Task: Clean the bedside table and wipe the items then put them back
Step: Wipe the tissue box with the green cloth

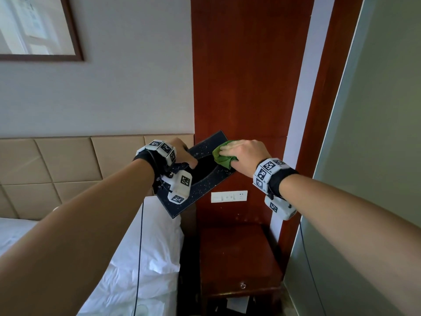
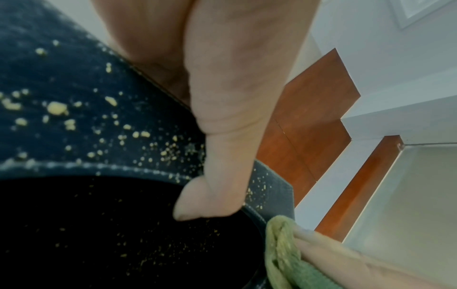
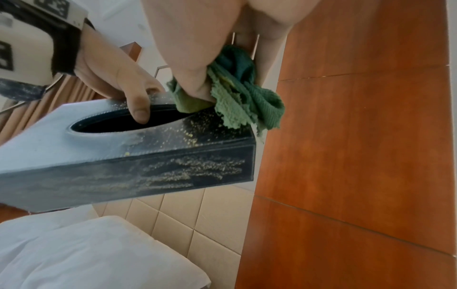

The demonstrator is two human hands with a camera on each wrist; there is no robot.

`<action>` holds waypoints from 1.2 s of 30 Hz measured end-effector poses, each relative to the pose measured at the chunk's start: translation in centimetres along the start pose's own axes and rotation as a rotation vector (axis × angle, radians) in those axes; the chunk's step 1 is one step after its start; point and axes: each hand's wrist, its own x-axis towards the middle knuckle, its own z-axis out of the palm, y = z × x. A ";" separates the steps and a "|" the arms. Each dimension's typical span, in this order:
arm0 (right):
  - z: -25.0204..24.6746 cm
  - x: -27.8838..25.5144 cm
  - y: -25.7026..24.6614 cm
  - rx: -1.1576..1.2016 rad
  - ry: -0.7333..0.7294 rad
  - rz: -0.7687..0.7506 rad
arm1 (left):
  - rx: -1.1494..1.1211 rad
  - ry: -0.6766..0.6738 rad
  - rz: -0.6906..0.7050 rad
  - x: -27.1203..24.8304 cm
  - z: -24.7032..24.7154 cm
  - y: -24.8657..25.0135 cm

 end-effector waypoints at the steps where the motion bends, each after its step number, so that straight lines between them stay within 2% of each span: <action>1: 0.2 0.2 0.2 0.007 -0.013 0.000 | 0.003 -0.003 -0.003 0.2 0.2 -0.1; 4: 0.5 0.8 0.6 0.062 -0.013 0.012 | -0.007 -0.018 -0.004 0.5 0.7 -0.5; 9: -0.1 1.9 1.0 0.216 0.268 0.024 | -0.012 -0.012 -0.006 0.9 1.0 -0.8; 11: -0.3 2.5 1.2 0.230 0.317 0.050 | -0.008 -0.008 0.000 1.0 1.1 -0.8; 17: 0.2 2.8 0.8 0.177 0.141 0.008 | -0.005 -0.006 0.037 0.5 1.2 -0.3; 27: 0.5 1.1 1.0 0.154 0.111 0.002 | -0.079 0.016 0.031 0.2 1.4 -0.8; 33: 1.3 -0.6 0.3 0.260 0.172 0.048 | -0.217 0.009 0.012 0.0 1.3 -0.8; 36: 1.5 -0.9 -0.1 0.291 0.133 0.076 | -0.253 0.019 0.010 0.1 1.7 -0.7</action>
